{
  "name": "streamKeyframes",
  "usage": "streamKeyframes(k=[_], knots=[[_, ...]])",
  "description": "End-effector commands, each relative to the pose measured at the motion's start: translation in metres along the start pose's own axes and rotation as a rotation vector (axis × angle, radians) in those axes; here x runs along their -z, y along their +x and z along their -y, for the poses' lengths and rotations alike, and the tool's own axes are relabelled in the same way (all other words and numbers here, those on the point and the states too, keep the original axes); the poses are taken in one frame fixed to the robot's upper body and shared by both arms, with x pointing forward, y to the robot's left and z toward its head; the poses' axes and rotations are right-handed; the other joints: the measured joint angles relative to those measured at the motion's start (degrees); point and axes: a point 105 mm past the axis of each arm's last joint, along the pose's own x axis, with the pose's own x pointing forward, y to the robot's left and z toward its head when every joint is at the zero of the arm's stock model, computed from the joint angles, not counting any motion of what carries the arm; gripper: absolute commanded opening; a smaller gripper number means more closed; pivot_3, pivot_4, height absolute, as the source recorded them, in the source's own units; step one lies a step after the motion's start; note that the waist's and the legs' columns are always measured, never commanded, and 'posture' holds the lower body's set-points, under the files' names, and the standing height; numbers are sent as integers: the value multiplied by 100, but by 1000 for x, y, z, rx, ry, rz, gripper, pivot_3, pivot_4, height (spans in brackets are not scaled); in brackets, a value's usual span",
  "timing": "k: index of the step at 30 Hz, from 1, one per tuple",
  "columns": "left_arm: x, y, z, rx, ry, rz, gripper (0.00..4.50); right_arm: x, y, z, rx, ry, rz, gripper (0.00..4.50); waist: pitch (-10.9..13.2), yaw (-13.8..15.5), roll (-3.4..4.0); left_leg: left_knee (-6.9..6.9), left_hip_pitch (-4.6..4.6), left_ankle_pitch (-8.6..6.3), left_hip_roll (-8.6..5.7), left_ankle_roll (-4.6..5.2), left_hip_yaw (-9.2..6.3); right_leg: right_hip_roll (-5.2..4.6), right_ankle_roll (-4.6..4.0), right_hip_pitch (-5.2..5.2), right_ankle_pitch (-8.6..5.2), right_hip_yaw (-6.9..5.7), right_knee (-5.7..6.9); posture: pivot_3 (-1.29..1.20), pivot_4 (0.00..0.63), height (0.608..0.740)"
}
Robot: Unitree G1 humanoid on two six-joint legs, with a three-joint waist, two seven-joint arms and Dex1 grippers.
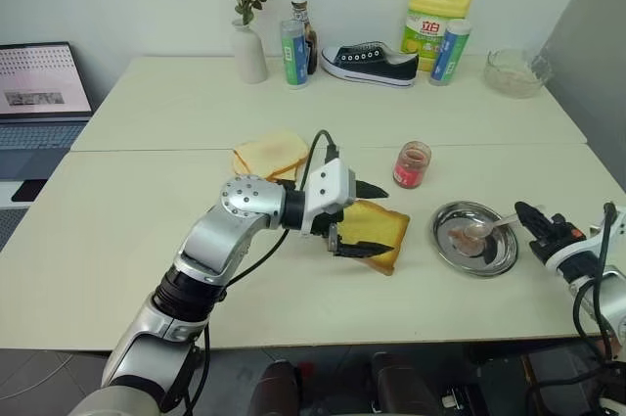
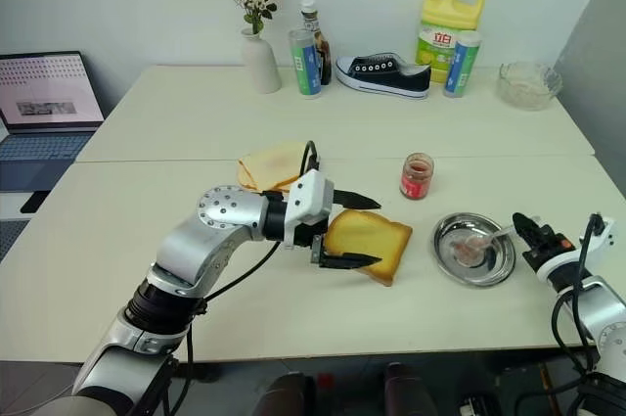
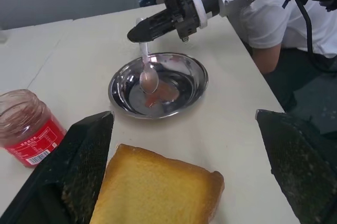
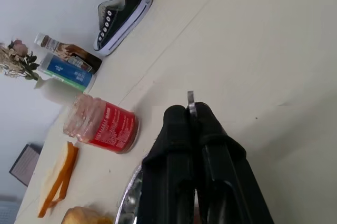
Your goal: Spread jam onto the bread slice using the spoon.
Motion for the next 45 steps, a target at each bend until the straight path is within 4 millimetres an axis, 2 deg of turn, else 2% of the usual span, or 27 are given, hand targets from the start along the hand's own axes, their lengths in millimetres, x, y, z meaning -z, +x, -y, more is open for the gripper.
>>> streamKeyframes(k=[1, 3, 6, 9, 12, 16, 20, 27, 36, 42, 45], knots=[[-11, -29, -18, -79, -6, 11, 4500, -30, -1, -58, -139, -120, 66, 27, 6, -26, 6, -1, -1, 0, 0, 0, 0, 1, 0, -2, 0, 0, 0, 0, 150, 740], [-11, -39, -28, -123, -10, 1, 4500, -37, 7, -85, -197, -177, 69, 27, 6, -29, 6, -1, -8, 0, 0, 0, 1, 1, 0, -14, 0, -1, 2, 0, 150, 740], [-13, -40, -43, -186, 2, 16, 4500, -43, 28, -118, -250, -268, 84, 27, 8, -19, 3, 2, -13, 0, -1, 0, 1, 1, 0, -17, 0, -1, 2, 0, 150, 740], [-14, -29, -51, -210, 18, 33, 4500, -43, 53, -135, -243, -339, 104, 27, 9, 6, 1, 1, -21, 0, -1, 0, 1, 0, 0, -23, 0, -3, -2, 0, 150, 740], [-18, -15, -53, -212, 22, 71, 4500, -35, 72, -151, -269, -431, 97, 27, 9, 51, 1, -3, -33, 0, -1, 0, 3, -1, 0, -36, 0, -1, -5, 0, 150, 740], [-21, -8, -58, -236, 30, 85, 4500, -23, 91, -147, -251, -551, 79, 27, 9, 118, 1, 0, -85, 1, -1, 0, -1, -1, -27, -90, 17, -10, 2, 0, 150, 740], [-18, -11, -55, -247, 35, 74, 4500, -15, 101, -145, -258, -590, 68, 27, 9, 118, 1, -2, -99, 0, -2, 0, -4, -6, -27, -100, 17, -15, 1, 0, 150, 740], [-16, -17, -52, -267, 29, 60, 4500, 0, 107, -138, -255, -718, 43, 27, 9, 117, 1, 1, -108, 0, -1, 0, -8, -6, -28, -112, 17, -19, 8, 0, 150, 740], [-18, -21, -50, -277, 31, 53, 4500, 34, 114, -129, -285, -998, 12, 27, 9, 114, 1, 3, -108, 1, -2, -1, -8, -6, -28, -111, 18, -19, 8, 0, 150, 740], [-19, -22, -48, -278, 30, 52, 4500, 45, 115, -118, -272, -1045, -25, 27, 9, 116, 1, 4, -107, 1, -2, -1, -10, -7, -29, -111, 18, -20, 9, 0, 150, 740], [-19, -23, -48, -277, 30, 51, 4500, 49, 114, -115, -264, -980, -51, 27, 8, 116, 1, 5, -107, 1, -2, -2, -9, -8, -29, -111, 18, -19, 10, 0, 150, 740]])
